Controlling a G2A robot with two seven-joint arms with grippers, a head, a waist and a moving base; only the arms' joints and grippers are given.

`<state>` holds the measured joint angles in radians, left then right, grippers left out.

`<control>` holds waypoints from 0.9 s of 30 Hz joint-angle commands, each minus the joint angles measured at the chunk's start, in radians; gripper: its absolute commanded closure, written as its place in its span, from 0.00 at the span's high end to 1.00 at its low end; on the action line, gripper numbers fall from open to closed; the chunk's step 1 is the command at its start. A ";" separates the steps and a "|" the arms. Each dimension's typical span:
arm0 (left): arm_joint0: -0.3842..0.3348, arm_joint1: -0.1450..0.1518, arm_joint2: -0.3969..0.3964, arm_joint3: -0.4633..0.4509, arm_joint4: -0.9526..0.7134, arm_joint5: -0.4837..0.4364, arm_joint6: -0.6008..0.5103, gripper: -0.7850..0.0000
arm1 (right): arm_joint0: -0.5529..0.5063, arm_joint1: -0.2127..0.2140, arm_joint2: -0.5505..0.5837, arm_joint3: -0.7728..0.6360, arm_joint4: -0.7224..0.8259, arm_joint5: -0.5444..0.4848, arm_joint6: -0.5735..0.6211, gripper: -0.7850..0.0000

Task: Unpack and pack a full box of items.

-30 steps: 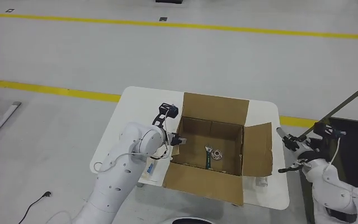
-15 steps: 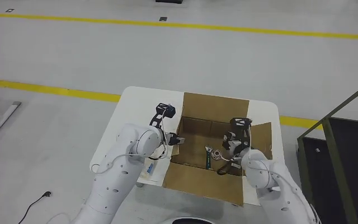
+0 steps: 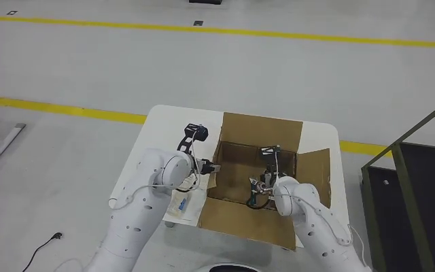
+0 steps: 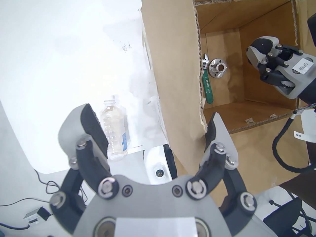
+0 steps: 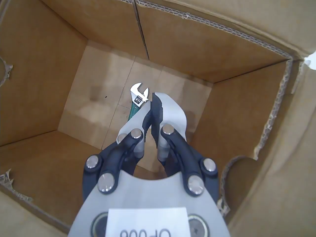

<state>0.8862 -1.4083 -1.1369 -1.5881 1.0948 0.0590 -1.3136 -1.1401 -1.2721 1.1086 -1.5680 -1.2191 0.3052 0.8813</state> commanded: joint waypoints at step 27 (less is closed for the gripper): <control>-0.023 0.006 0.027 0.014 -0.021 -0.006 0.011 1.00 | 0.179 -0.057 -0.125 0.310 -0.081 -0.078 0.196 0.46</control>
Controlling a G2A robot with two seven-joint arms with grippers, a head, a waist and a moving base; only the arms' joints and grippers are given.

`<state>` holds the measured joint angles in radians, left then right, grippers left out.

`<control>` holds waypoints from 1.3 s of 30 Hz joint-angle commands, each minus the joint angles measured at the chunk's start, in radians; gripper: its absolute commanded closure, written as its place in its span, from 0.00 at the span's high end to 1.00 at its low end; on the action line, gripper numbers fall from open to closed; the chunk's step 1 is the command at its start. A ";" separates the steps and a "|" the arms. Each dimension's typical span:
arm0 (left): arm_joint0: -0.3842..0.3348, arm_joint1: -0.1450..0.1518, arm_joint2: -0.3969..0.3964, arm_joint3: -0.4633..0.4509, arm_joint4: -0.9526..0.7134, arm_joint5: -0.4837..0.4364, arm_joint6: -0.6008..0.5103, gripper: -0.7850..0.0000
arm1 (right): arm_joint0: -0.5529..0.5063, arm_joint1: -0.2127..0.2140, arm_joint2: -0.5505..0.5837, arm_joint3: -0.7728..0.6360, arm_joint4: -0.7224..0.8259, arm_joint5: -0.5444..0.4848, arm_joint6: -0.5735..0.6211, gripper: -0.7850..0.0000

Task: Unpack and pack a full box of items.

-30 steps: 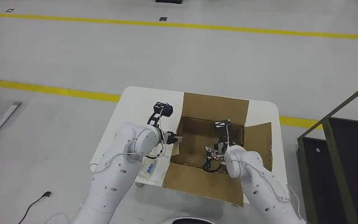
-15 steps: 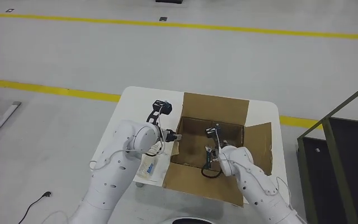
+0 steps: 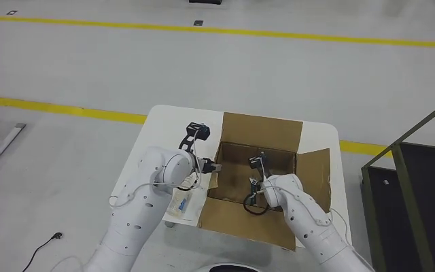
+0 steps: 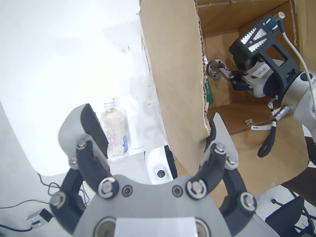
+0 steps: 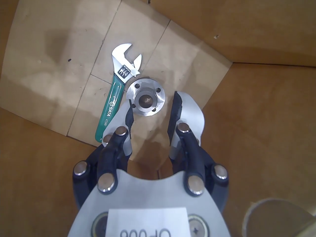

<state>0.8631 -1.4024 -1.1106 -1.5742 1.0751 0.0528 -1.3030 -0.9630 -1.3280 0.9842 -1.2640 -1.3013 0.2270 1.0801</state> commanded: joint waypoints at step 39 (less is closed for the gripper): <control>-0.005 0.013 0.008 -0.007 -0.011 0.018 0.005 1.00 | 0.084 -0.064 -0.041 0.239 0.051 -0.024 -0.064 0.00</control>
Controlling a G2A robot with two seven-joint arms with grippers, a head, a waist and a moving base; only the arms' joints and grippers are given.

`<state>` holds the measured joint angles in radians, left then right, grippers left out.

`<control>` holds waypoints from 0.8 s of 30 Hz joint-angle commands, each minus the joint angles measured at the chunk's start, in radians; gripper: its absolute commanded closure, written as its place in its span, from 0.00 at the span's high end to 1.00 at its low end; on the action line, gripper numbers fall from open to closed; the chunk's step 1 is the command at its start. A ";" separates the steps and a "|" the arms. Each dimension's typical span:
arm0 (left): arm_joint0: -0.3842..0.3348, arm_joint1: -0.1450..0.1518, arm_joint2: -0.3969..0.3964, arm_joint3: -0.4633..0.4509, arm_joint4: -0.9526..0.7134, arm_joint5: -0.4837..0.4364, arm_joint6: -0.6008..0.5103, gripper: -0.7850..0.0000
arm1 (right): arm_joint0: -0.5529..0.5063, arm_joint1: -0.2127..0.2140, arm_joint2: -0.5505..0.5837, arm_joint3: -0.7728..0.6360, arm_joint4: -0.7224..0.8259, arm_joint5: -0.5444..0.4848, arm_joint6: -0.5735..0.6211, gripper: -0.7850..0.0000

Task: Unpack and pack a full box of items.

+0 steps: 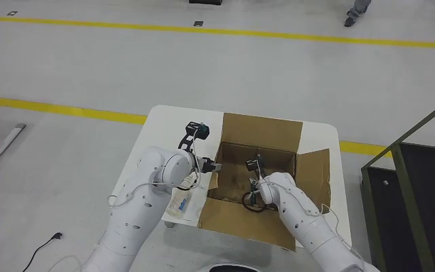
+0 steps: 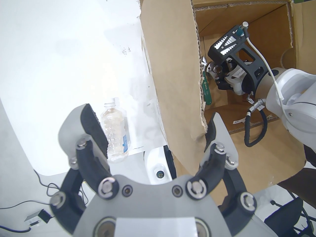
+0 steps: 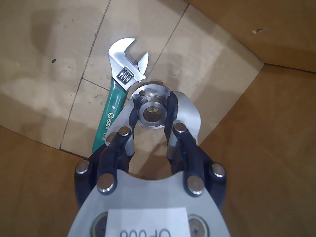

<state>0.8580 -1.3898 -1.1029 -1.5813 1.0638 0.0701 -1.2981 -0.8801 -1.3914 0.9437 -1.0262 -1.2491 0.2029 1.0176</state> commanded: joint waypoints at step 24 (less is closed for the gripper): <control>-0.003 0.005 0.016 0.000 -0.016 0.003 0.007 1.00 | -0.368 0.081 0.454 -0.822 0.123 -0.064 -0.138 0.00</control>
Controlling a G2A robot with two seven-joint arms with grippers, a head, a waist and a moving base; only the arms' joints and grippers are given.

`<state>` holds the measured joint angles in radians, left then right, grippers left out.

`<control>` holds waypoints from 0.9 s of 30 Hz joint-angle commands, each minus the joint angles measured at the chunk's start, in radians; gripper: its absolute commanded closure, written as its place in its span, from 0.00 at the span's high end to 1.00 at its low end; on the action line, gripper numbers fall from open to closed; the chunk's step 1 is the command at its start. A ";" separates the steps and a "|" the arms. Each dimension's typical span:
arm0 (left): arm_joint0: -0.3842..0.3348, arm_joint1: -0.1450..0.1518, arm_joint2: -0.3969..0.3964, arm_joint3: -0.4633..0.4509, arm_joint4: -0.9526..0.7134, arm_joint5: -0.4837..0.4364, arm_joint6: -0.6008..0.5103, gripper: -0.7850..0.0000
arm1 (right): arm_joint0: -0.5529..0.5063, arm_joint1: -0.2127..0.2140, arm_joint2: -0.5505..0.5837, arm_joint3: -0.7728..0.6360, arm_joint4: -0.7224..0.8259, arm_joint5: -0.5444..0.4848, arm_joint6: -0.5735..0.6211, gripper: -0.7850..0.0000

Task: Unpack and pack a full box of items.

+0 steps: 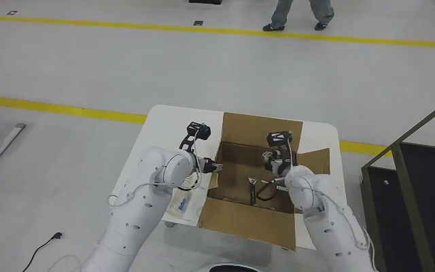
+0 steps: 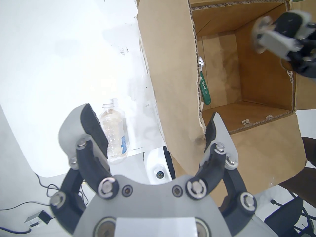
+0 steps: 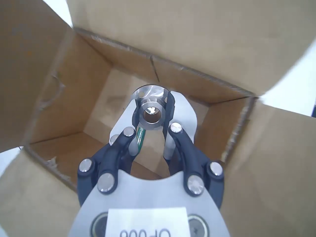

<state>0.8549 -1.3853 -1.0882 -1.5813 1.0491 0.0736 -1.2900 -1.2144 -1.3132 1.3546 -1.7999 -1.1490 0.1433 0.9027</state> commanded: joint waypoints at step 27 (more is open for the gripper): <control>-0.025 -0.006 0.063 0.024 -0.041 -0.019 0.015 1.00 | -0.314 0.044 0.606 -0.036 0.283 0.128 -0.124 0.00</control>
<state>0.8310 -1.3914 -1.0277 -1.5583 1.0088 0.0540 -1.2760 -1.5306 -1.2709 1.9609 -1.8491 -0.8576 0.2697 0.7604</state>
